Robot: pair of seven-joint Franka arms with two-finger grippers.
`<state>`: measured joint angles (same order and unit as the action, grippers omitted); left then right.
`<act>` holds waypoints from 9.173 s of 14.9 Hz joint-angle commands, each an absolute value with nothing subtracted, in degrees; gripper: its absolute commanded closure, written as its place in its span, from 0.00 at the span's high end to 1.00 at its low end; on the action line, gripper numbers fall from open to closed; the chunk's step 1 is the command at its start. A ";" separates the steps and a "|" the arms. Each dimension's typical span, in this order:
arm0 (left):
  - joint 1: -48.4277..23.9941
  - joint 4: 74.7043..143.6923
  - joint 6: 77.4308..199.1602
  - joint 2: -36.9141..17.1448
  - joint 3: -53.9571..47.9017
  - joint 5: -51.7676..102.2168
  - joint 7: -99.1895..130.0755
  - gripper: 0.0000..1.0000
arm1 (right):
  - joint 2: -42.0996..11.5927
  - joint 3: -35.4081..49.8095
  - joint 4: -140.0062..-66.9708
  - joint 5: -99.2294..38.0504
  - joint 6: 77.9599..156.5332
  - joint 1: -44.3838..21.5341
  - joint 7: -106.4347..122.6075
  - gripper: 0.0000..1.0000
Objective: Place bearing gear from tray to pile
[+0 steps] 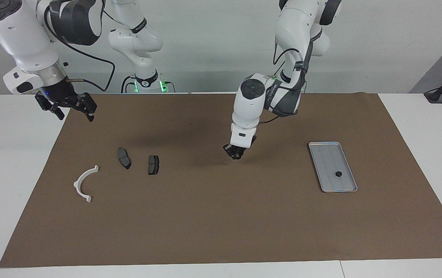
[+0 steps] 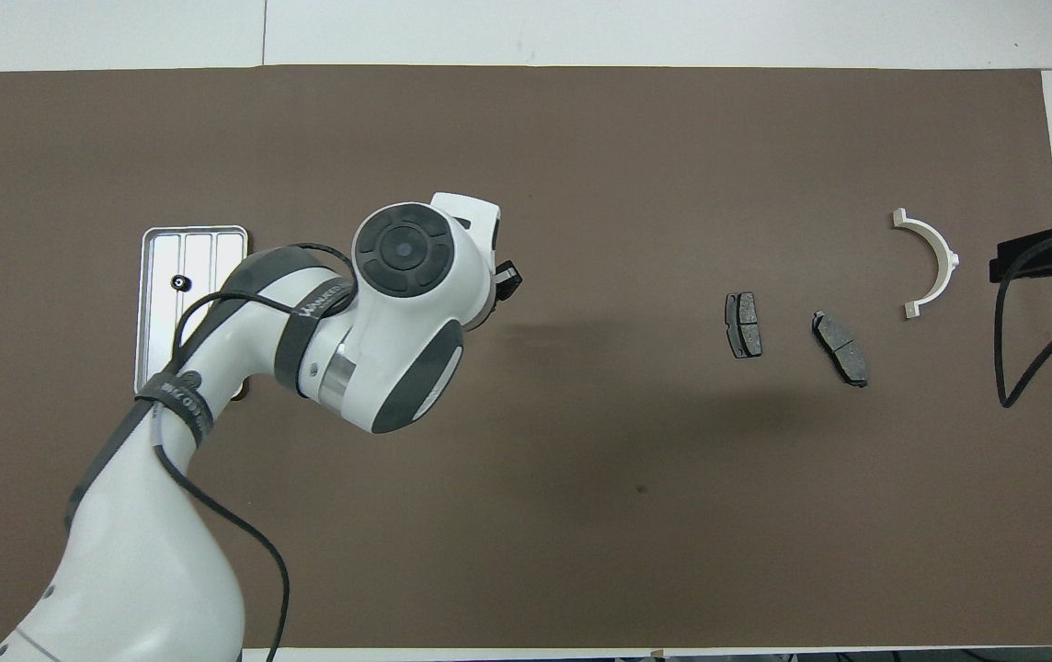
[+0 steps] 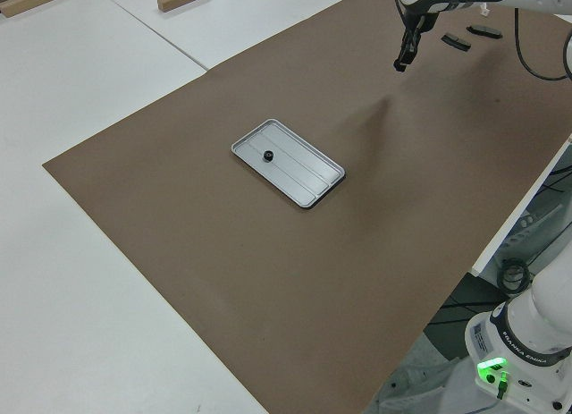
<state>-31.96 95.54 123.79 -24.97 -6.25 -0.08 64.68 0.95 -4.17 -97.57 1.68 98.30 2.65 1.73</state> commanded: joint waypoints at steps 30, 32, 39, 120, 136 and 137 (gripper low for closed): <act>-38.94 89.65 123.93 -34.02 -4.92 -1.14 76.46 1.00 | -0.26 -3.60 -100.20 1.49 104.32 3.87 4.31 1.00; -37.80 89.82 123.14 -32.88 -4.83 -1.49 76.12 1.00 | -0.35 -3.60 -100.20 1.49 104.85 3.96 4.39 1.00; -28.67 92.45 111.53 -24.97 -4.92 -1.41 61.03 1.00 | -8.42 -2.99 -91.69 0.18 104.68 3.17 3.87 1.00; -23.61 101.42 121.20 -20.21 -3.96 -0.88 50.69 0.00 | -25.31 -1.32 -85.76 -2.81 115.83 2.18 14.14 0.00; -34.81 99.05 131.39 -25.40 -4.13 -0.70 66.36 0.00 | -25.93 -1.23 -101.06 -2.90 130.94 3.60 16.52 0.00; -34.80 98.88 131.83 -26.10 -4.04 -0.70 66.36 0.00 | -25.93 -1.23 -102.12 -2.90 132.61 3.95 16.70 0.00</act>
<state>-34.30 99.84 130.16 -24.78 -4.88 -1.27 65.51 -26.27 -1.71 -99.20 -2.99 128.97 3.08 15.63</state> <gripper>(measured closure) 0.758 0.652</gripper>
